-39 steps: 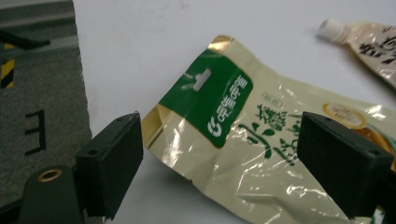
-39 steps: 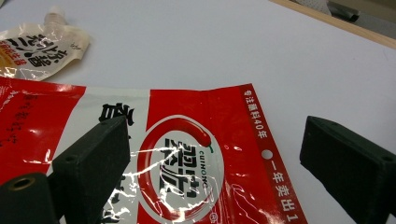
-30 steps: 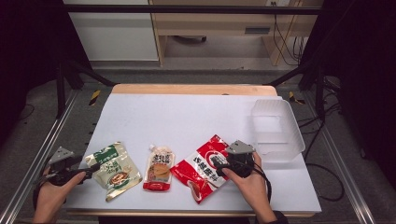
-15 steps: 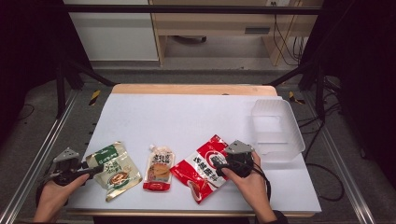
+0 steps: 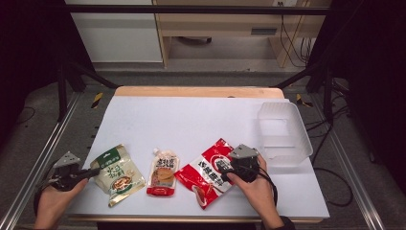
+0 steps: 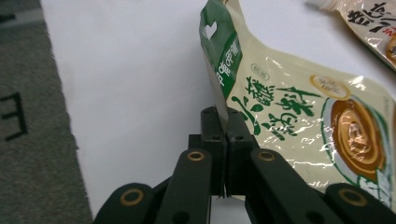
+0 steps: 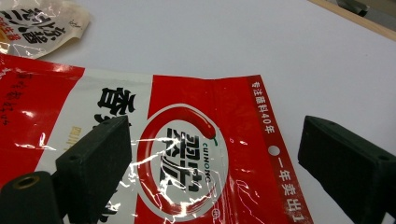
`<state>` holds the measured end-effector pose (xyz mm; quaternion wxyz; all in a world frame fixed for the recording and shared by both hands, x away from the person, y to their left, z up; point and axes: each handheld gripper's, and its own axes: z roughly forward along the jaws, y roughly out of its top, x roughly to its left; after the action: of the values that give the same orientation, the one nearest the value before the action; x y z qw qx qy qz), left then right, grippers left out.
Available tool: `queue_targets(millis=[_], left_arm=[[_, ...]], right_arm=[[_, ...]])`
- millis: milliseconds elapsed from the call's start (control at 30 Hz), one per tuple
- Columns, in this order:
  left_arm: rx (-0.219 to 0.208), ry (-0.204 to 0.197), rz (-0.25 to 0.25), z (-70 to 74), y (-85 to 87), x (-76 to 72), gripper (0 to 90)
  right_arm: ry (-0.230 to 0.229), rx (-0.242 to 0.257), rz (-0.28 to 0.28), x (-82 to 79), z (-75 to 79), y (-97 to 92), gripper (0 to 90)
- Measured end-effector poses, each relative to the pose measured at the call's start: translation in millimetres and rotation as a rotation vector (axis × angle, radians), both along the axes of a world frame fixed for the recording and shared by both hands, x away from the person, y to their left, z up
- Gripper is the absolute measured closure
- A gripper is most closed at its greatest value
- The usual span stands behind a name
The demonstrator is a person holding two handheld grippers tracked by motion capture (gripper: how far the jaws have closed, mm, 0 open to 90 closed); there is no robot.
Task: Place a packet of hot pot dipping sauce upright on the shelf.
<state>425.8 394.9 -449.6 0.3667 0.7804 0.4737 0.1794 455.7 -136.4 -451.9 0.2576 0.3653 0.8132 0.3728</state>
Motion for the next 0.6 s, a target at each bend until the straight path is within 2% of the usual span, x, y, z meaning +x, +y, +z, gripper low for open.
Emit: queue_targets(millis=[67, 167, 333, 400, 500, 600], left_arm=[[0.01, -0.033, -0.006, 6.3, -1.6, -3.8, 89.9], [-0.011, -0.092, -0.018, 16.5, -3.3, -11.5, 90.0], [-0.022, -0.176, -0.028, 31.1, -3.6, -21.8, 90.0], [-0.041, -0.197, -0.035, 35.7, -3.4, -24.7, 90.0], [-0.039, -0.232, -0.051, 44.6, -4.7, -29.4, 90.0], [-0.023, -0.249, -0.074, 52.0, -7.8, -31.0, 90.0]], right_arm=[[-0.007, -0.011, 0.001, 0.8, 0.0, 0.7, 9.6], [-0.005, -0.027, -0.004, 2.2, -0.9, 0.3, 8.5], [-0.014, -0.027, -0.014, 1.6, -0.5, -1.2, 7.7], [-0.01, -0.032, -0.017, 1.9, -1.0, -1.0, 7.7], [-0.005, -0.041, -0.019, 2.8, -2.0, -1.2, 7.7], [-0.007, -0.041, -0.016, 2.7, -1.9, -1.0, 7.7]])
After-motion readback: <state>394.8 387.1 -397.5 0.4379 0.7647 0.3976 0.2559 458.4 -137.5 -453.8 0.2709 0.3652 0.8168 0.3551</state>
